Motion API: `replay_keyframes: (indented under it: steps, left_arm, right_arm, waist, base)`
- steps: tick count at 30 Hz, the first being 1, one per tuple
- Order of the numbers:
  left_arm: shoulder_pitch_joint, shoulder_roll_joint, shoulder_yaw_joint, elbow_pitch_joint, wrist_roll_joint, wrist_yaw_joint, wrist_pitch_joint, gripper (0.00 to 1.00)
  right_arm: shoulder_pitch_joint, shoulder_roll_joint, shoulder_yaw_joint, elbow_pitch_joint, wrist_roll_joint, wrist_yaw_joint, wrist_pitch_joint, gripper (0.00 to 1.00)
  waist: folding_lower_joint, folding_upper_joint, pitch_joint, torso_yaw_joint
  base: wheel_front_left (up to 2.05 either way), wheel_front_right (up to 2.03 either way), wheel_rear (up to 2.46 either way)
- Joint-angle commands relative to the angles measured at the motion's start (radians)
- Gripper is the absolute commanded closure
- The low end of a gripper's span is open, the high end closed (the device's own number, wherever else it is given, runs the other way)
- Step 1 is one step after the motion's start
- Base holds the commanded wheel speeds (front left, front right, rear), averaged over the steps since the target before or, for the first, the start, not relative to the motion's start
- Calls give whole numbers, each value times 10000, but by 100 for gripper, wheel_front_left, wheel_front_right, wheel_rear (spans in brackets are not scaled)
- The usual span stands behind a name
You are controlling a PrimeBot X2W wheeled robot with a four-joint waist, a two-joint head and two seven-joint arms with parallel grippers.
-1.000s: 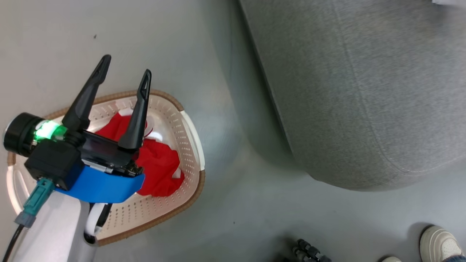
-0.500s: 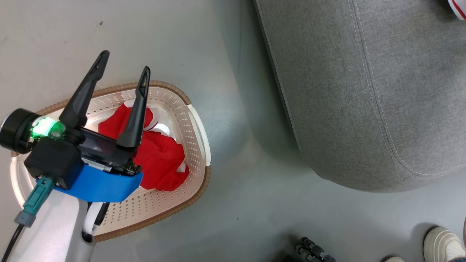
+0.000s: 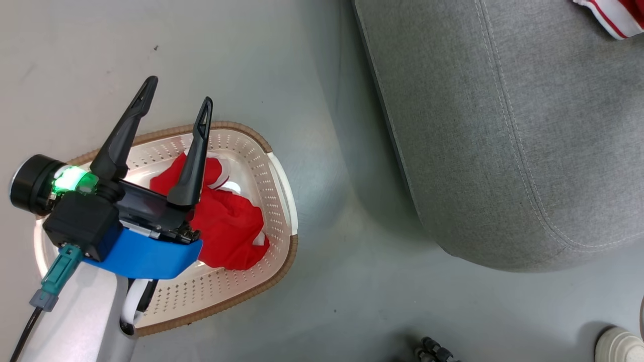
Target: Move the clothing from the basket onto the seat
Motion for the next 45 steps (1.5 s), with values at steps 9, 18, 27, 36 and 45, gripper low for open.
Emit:
replay_keyframes:
  steps: [9, 18, 27, 36, 45]
  left_arm:
    - [236, -318, -133, 640, -229, 80, -261, 0]
    - [1108, -941, 156, 1432, -595, 190, -382, 0]
    - [2259, -1837, 736, 1969, -764, 46, -383, 0]
    - [3181, -2268, 1443, 2577, -698, -71, -385, 0]
    - [3570, -2474, 2083, 2922, -656, -134, -387, 0]
  right_arm:
    - [641, 142, 371, 155, -754, 1, -219, 0]
    - [2373, 739, 725, -431, -874, 1, -261, 0]
    - [4933, 1445, 1199, -2295, -122, 3, -260, 0]
    - [7508, 1927, 2095, -4400, 470, 3, -261, 0]
    - [9279, 1978, 3279, -6015, 805, 3, -207, 0]
  waist:
    - [0, 0, -1161, 191]
    - [0, 0, -3214, 455]
    - [0, 0, -5030, 1140]
    - [0, 0, -6051, 1776]
    - [0, 0, -6642, 2444]
  base:
    - [0, 0, 0]
    - [0, 0, 0]
    - [0, 0, 0]
    - [0, 0, 0]
    - [0, 0, 0]
